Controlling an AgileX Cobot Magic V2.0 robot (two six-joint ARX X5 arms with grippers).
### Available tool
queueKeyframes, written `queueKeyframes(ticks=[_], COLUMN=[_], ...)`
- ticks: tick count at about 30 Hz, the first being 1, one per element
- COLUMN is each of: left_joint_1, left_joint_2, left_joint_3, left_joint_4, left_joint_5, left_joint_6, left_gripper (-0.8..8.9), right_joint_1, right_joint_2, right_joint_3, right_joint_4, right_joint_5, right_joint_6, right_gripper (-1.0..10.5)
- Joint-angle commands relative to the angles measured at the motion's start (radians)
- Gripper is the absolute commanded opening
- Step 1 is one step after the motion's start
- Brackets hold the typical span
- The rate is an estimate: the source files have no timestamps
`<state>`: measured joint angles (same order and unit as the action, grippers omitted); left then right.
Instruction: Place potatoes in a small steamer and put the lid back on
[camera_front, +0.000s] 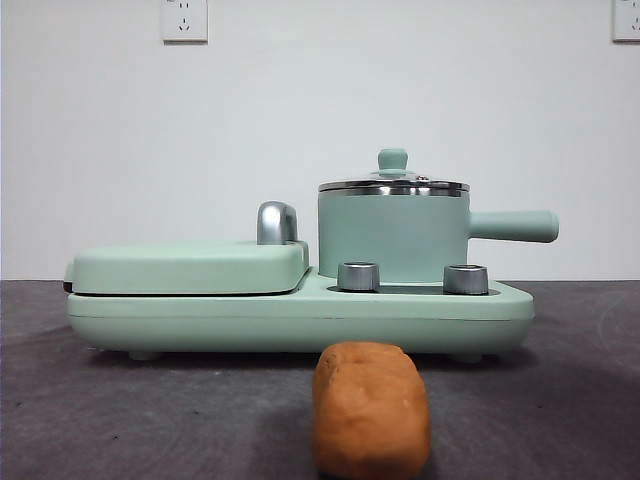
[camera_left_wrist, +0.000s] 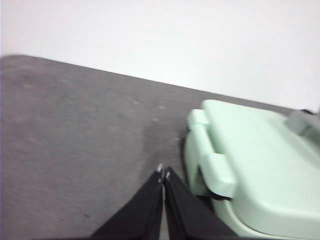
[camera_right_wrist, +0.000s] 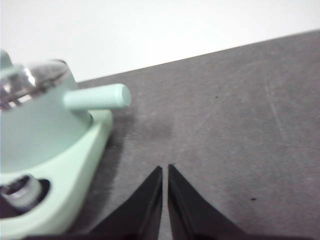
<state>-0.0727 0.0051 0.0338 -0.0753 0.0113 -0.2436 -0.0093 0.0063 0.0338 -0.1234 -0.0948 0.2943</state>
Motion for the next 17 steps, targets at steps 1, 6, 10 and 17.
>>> queueKeyframes(ticks=[1,6,10,17], left_joint_1=[-0.008,-0.032,-0.053,-0.06], left_joint_2=[0.006,0.031,0.086,0.238], left_joint_3=[0.034,0.132,0.248,0.468], left_joint_4=[0.008,-0.028,-0.097,-0.244], left_joint_5=[0.047,0.079,0.08,0.204], left_joint_6=[-0.063,-0.067,-0.095,-0.076], left_gripper=[0.08,0.08,0.08,0.07], right_joint_1=[0.0,0.0,0.0,0.0], right_joint_2=[-0.002,0.016,0.066,0.175], right_joint_3=[0.058,0.19,0.325,0.52], right_joint_4=[0.011,-0.097,-0.223,-0.393], right_joint_5=[-0.042,-0.114,-0.176,-0.354], right_joint_6=[0.106,0.243,0.245,0.187], right_gripper=[0.1,0.1,0.1,0.1])
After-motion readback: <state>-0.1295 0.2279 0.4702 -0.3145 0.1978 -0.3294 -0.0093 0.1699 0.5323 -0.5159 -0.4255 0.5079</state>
